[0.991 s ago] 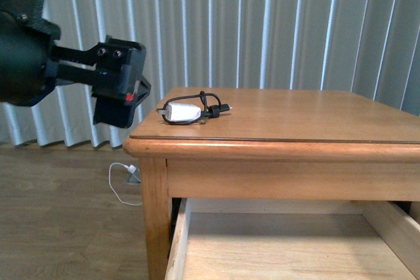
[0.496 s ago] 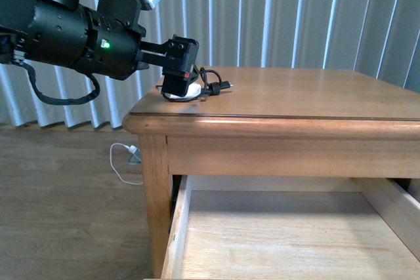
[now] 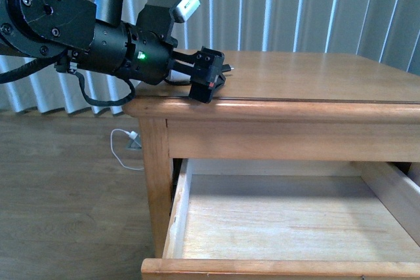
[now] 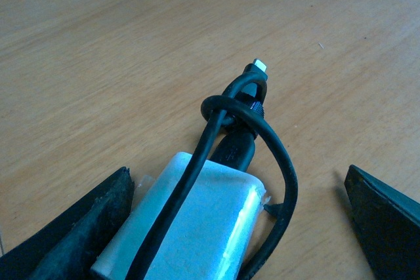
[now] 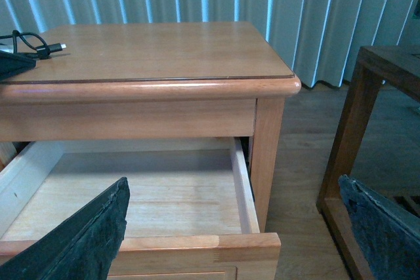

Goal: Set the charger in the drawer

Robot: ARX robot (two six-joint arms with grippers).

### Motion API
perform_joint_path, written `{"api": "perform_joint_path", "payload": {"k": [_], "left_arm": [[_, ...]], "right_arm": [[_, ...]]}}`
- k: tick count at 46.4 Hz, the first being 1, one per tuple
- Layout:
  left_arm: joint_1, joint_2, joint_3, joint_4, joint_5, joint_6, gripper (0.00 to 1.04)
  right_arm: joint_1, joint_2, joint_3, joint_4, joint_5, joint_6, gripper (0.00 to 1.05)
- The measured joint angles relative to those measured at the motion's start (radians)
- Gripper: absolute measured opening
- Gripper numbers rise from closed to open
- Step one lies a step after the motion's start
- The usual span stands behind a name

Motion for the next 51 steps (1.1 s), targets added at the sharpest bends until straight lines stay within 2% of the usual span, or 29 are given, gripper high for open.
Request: {"api": "perform_joint_path", "payload": {"k": [10,20,23,32,41,51], "left_arm": [[0.0,0.017,0.026,-0.01,-0.003,0.002,0.98],[-0.009,0.018,0.029,-0.027,-0.004,0.014,0.56],[-0.009,0.016,0.027,-0.025,-0.01,0.018,0.47],[-0.004,-0.05,-0.066,0.062,-0.027,0.008,0.43],[-0.009,-0.192,-0.175,0.113,0.023,-0.045,0.43],[-0.065,-0.376,-0.344,0.118,0.127,-0.053,0.43]], "right_arm": [[0.0,0.0,0.0,0.0,0.0,0.0,0.96],[0.0,0.0,0.0,0.0,0.0,0.0,0.96],[0.0,0.0,0.0,0.0,0.0,0.0,0.96],[0.0,0.0,0.0,0.0,0.0,0.0,0.96],[0.0,0.0,0.0,0.0,0.0,0.0,0.96],[0.0,0.0,0.0,0.0,0.0,0.0,0.96]]}}
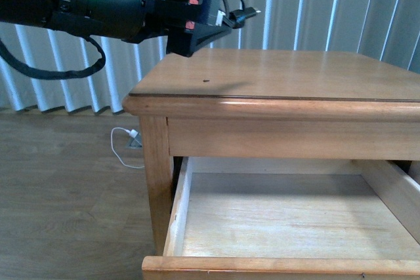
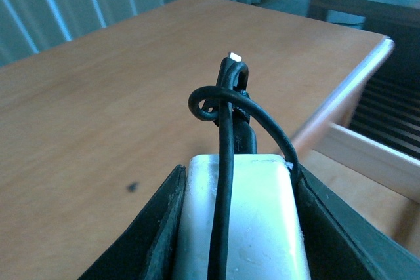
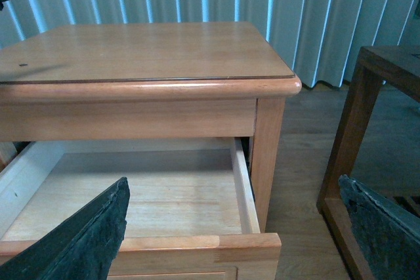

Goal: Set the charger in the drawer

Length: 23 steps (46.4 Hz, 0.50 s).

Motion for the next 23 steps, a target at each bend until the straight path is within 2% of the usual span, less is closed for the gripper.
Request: {"api": "perform_joint_path", "payload": {"k": [6,13,19,23], "left_arm": [[-0.061,-0.093,-0.129,0.007,0.046,0.008,0.43],[-0.116,-0.117,-0.214,-0.016,0.038,0.023,0.43],[-0.147,-0.064,-0.237,-0.039,-0.015,0.042,0.43],[-0.159,0.004,-0.232,-0.034,-0.089,0.048,0.43]], "right_arm": [[0.0,0.0,0.0,0.0,0.0,0.0,0.96],[0.0,0.0,0.0,0.0,0.0,0.0,0.96],[0.0,0.0,0.0,0.0,0.0,0.0,0.96],[0.0,0.0,0.0,0.0,0.0,0.0,0.96]]}}
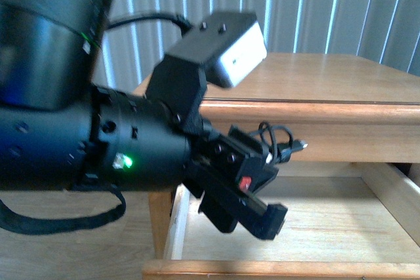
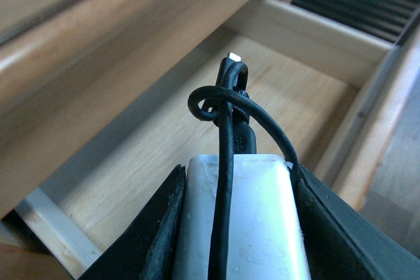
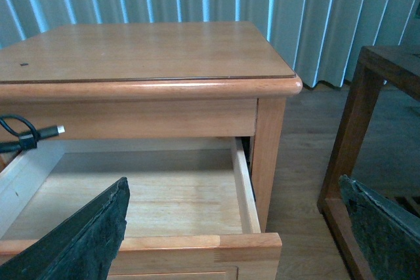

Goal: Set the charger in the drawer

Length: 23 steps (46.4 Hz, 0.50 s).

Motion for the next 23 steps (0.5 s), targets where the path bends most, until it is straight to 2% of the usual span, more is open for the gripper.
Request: {"api": "perform_joint_path", "payload": {"k": [5,23], "left_arm": [[-0.003,0.096,0.034,0.025,-0.066,-0.011,0.43],[-0.034,0.362,0.201,0.067,-0.109,-0.072,0.42]], "right_arm": [[0.0,0.0,0.0,0.0,0.0,0.0,0.96],[0.0,0.0,0.0,0.0,0.0,0.0,0.96]]}}
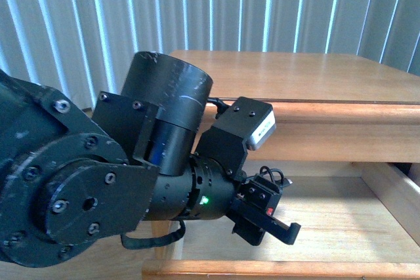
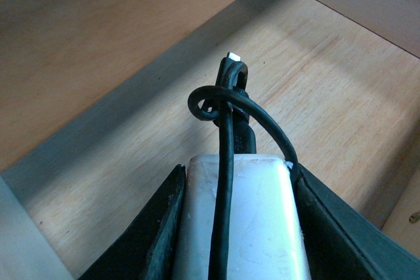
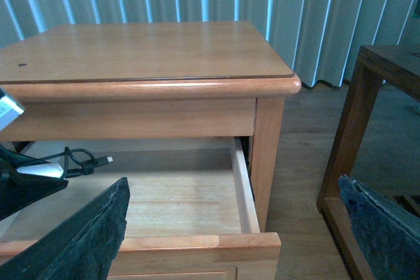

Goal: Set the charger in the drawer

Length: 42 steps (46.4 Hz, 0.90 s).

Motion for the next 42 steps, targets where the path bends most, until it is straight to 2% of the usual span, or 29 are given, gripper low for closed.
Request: {"api": "perform_joint_path", "payload": {"k": [3,11,21,33,37,42], "left_arm": [[-0.006,0.017,0.012,0.0,-0.014,-0.006,0.43],[-0.022,0.038,0.025,-0.002,-0.04,-0.008,0.68],[-0.039,-0.038,-0.046,0.116,-0.086,-0.01,1.0],[-0.037,-0.336,-0.224,0.127,-0.234,0.037,0.99],[0.008,-0.5,-0.343,0.146,-0.301,0.106,0.99],[0.121,-0.747,-0.509,0.092,-0.351,0.135,0.99]], "right_arm": [[0.0,0.0,0.0,0.0,0.0,0.0,0.96],[0.0,0.0,0.0,0.0,0.0,0.0,0.96],[0.0,0.0,0.0,0.0,0.0,0.0,0.96],[0.0,0.0,0.0,0.0,0.0,0.0,0.96],[0.0,0.0,0.0,0.0,0.0,0.0,0.96],[0.0,0.0,0.0,0.0,0.0,0.0,0.96]]}}
